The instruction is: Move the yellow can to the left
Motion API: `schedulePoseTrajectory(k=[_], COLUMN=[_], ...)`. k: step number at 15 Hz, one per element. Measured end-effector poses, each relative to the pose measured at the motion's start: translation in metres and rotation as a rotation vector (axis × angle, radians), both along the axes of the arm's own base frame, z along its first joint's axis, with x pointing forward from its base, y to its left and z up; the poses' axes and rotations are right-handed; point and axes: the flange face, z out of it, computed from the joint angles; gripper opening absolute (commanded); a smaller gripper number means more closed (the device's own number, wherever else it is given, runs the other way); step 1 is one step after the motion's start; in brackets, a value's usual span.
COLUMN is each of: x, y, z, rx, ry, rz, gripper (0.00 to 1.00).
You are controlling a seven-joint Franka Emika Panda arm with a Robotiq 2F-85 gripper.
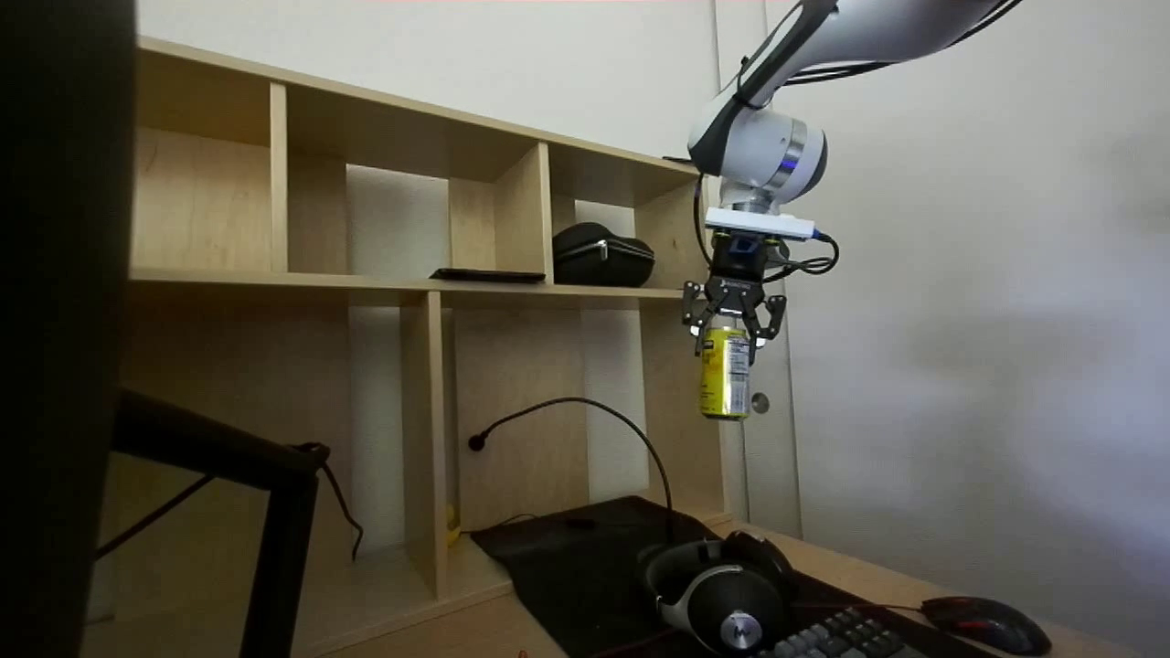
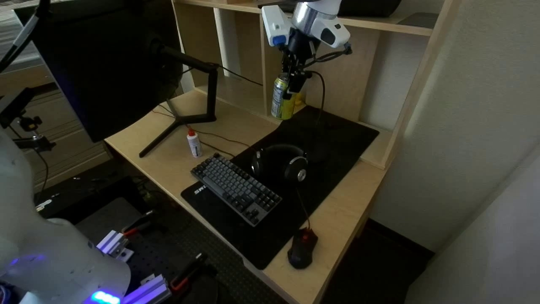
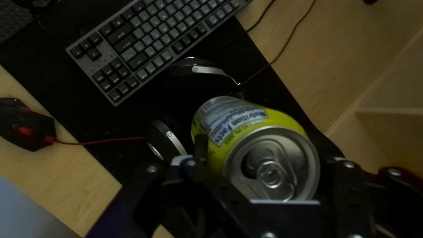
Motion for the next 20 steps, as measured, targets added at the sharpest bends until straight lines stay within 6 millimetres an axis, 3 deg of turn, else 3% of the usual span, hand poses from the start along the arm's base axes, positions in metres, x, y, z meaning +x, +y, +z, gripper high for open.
schedulePoseTrajectory(k=[3, 9, 10, 12, 13, 17, 20], x=[0.008, 0.023, 0.023, 0.023, 0.023, 0.024, 0.018], y=[0.017, 0.088, 0.095, 0.097, 0.096, 0.105, 0.155], z=[-0.017, -0.078, -0.084, -0.085, -0.085, -0.086, -0.091], rx=[-0.092, -0.215, -0.202, -0.2, -0.201, -0.197, -0.175], ry=[0.006, -0.092, -0.112, -0.112, -0.113, -0.114, -0.109], rz=[0.053, 0.225, 0.234, 0.235, 0.234, 0.258, 0.342], gripper=[0.45, 0.45, 0.7, 0.7, 0.45, 0.45, 0.45])
